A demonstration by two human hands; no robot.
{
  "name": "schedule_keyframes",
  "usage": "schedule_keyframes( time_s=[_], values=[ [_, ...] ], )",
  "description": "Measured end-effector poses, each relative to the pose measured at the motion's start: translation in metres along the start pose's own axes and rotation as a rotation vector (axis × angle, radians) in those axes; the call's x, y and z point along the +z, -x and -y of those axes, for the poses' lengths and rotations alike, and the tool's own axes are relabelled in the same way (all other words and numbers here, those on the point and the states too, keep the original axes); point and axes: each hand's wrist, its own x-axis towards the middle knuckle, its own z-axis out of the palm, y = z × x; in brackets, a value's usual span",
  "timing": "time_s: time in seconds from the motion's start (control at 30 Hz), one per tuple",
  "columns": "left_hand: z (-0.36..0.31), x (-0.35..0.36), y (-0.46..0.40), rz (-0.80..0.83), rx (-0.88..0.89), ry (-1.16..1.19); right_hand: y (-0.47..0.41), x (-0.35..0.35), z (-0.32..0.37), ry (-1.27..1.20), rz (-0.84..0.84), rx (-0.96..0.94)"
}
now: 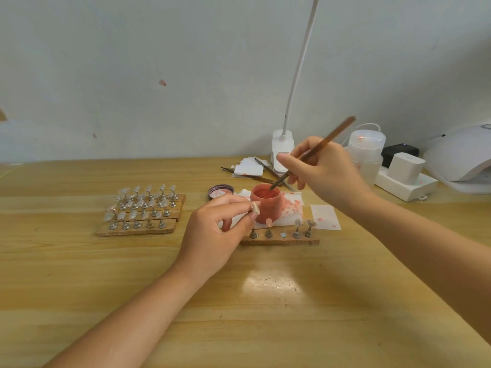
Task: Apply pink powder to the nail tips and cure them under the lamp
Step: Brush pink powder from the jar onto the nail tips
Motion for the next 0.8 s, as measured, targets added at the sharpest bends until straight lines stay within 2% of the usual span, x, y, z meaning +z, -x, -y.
schedule_keyframes(
  time_s=[0.27,0.4,0.47,0.67,0.8],
  values=[
    [0.002,-0.001,-0.001,-0.039,-0.012,-0.024,-0.019,0.015,0.001,0.332,0.114,-0.033],
    [0.001,-0.001,-0.002,-0.04,0.002,-0.012,-0.017,0.022,-0.003,0.394,0.157,-0.026],
    [0.002,-0.001,-0.002,-0.032,-0.011,0.005,-0.015,0.021,-0.005,0.368,0.15,-0.007],
    [0.002,-0.001,-0.002,-0.022,-0.022,0.011,-0.015,0.003,-0.012,0.085,-0.04,0.146],
    [0.001,-0.001,-0.002,-0.024,-0.024,0.002,-0.013,-0.004,-0.015,-0.036,-0.064,0.245]
  ],
)
